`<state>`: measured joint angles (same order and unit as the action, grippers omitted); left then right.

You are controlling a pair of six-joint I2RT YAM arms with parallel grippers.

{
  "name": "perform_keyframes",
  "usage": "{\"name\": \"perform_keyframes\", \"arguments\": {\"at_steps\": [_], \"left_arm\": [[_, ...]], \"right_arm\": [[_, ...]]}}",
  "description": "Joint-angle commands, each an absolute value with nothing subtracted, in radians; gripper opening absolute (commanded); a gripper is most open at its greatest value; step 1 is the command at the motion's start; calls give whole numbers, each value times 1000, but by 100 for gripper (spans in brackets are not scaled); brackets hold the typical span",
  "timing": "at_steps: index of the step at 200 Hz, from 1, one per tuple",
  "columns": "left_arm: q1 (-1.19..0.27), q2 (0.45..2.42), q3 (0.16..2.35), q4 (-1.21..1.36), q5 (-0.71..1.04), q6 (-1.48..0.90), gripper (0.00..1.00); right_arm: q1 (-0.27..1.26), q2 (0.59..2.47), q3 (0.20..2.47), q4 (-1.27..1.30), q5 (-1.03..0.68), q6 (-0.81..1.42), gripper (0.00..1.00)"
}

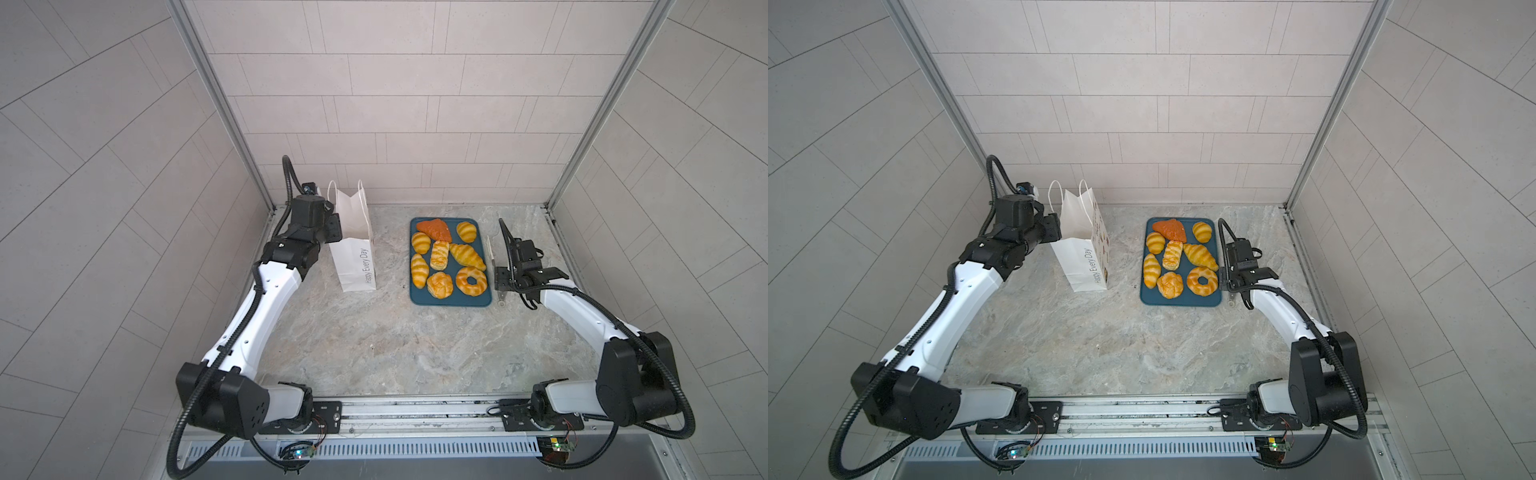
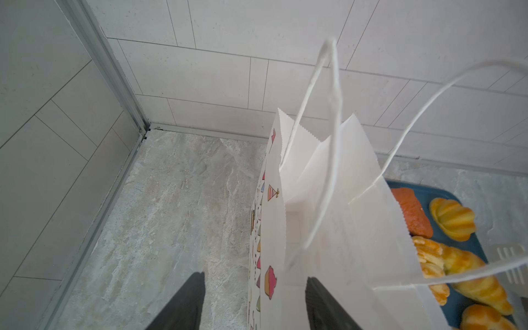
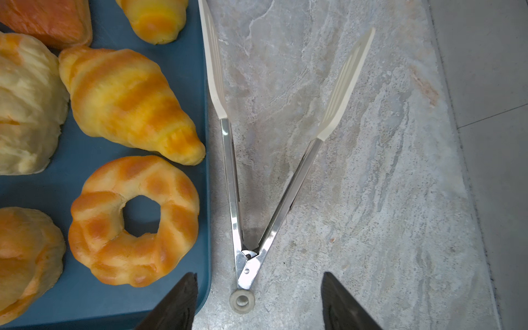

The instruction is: Place the fake bread into the paper bag

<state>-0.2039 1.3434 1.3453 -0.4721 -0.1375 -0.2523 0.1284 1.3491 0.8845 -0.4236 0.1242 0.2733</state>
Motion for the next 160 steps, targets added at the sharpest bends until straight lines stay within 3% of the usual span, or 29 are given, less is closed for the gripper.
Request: {"name": "perform_keyframes", "arguments": {"at_steps": [1,95,160], "left_arm": [[-201,1374,1397,-501,-148,-278,53],[-199,1486,1465,-549,-120,-311,46],[-196,1508,1483,-530,-55,-393,24]], "right_arm": [[133,1326,904,-457,154,279,71],[133,1316,905,-474,173,276,71],[132,1320,904,-476,181,276,72]]}}
